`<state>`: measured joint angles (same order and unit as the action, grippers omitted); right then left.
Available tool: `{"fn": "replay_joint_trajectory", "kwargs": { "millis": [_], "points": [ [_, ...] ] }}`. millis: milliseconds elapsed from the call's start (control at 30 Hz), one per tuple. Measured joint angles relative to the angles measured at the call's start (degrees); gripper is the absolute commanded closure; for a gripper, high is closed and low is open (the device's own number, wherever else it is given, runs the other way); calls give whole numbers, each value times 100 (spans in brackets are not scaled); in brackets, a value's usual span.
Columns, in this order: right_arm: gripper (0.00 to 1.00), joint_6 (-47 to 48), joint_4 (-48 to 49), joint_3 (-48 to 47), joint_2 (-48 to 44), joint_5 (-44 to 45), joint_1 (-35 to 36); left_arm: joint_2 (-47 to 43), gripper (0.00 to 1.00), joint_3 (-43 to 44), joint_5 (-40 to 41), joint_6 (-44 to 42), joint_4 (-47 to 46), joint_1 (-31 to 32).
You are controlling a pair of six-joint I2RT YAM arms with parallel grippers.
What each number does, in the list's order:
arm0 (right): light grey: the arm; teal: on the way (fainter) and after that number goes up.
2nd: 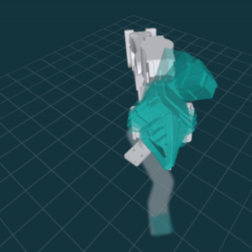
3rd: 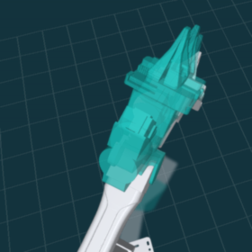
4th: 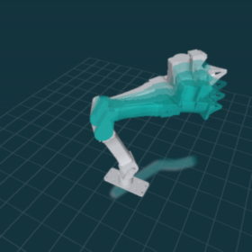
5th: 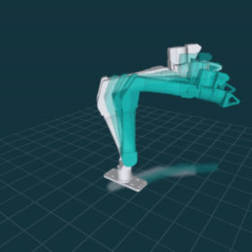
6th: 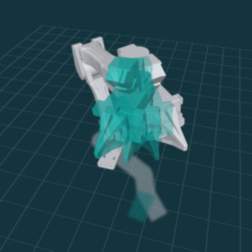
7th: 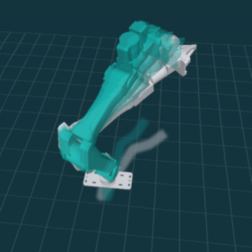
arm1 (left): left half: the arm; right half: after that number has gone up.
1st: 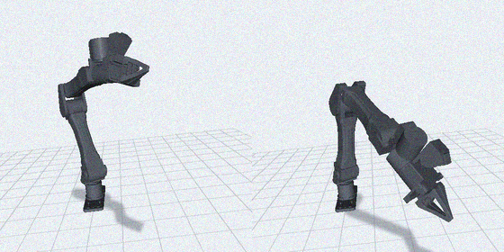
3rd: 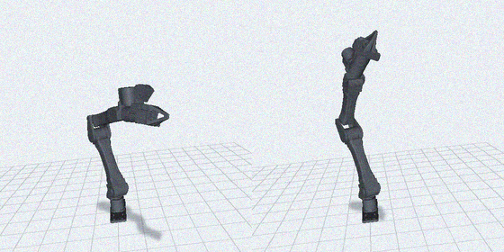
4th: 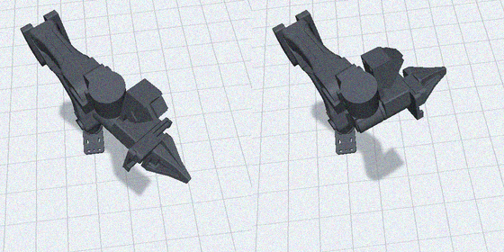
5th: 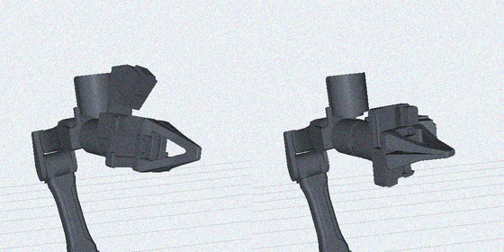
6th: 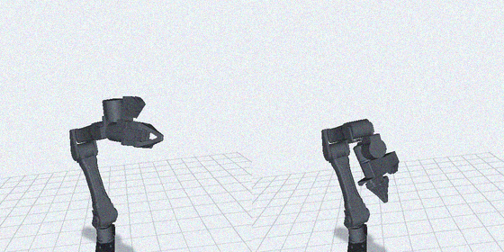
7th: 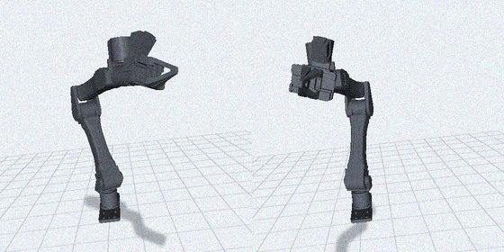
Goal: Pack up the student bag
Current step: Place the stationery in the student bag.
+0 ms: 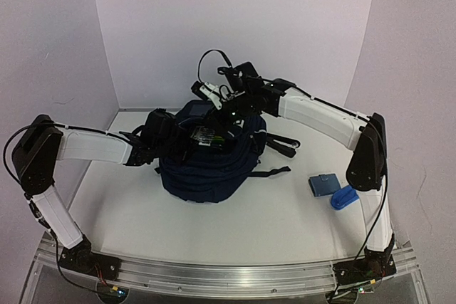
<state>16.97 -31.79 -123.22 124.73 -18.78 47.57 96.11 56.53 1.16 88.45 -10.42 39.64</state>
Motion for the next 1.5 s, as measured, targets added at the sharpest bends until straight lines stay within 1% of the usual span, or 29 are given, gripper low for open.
{"fn": "replay_joint_trajectory", "kwargs": {
  "millis": [33,100,133,167,233,300,433,533,600,667,733,800,867,967,1033,1133,1200,1300,1500],
  "points": [
    [100,-5,1,0,0,-1,-5,13,85,36,-12,-55,-8,9],
    [100,-11,4,0,0,-1,-13,18,73,61,-16,-161,-11,11],
    [99,-11,4,0,0,-1,-13,18,66,61,-17,-205,6,11],
    [95,-12,4,0,0,-2,-13,11,59,60,-17,-241,51,9],
    [83,-14,21,17,0,-12,-14,-73,50,62,-38,-375,247,2],
    [71,-21,123,90,0,-80,-19,-264,44,70,-100,-521,601,-6],
    [47,-109,471,243,-19,-257,-39,-1048,32,77,-254,-962,1677,-4],
    [29,-288,540,338,-36,-449,-116,-1700,22,77,-289,-1201,2340,11],
    [21,-410,544,359,-49,-592,-258,-2023,20,90,-294,-1373,2768,18],
    [18,-527,541,407,-85,-745,-503,-2136,17,156,-277,-1523,3202,18],
    [17,-634,515,471,-144,-882,-887,-2089,15,301,-258,-1710,3646,18],
    [19,-652,448,494,-173,-944,-1342,-2004,14,465,-253,-1882,3996,18],
    [24,-552,343,499,-177,-929,-1853,-1932,14,624,-254,-2018,4220,18],
    [33,-136,65,525,-151,-716,-2557,-1857,14,777,-253,-2130,4351,18],
    [34,167,-89,525,-76,-519,-2883,-1819,14,834,-253,-2165,4365,18],
    [37,717,-377,483,170,-275,-3136,-1781,14,885,-253,-2218,4401,18],
    [40,1105,-559,470,413,-140,-3207,-1770,14,921,-206,-2236,4441,18],
    [42,1586,-849,474,742,-16,-3276,-1768,14,973,-118,-2247,4495,18],
    [53,2229,-1200,667,1006,198,-3348,-1768,14,989,31,-2242,4491,18]
  ]
}}
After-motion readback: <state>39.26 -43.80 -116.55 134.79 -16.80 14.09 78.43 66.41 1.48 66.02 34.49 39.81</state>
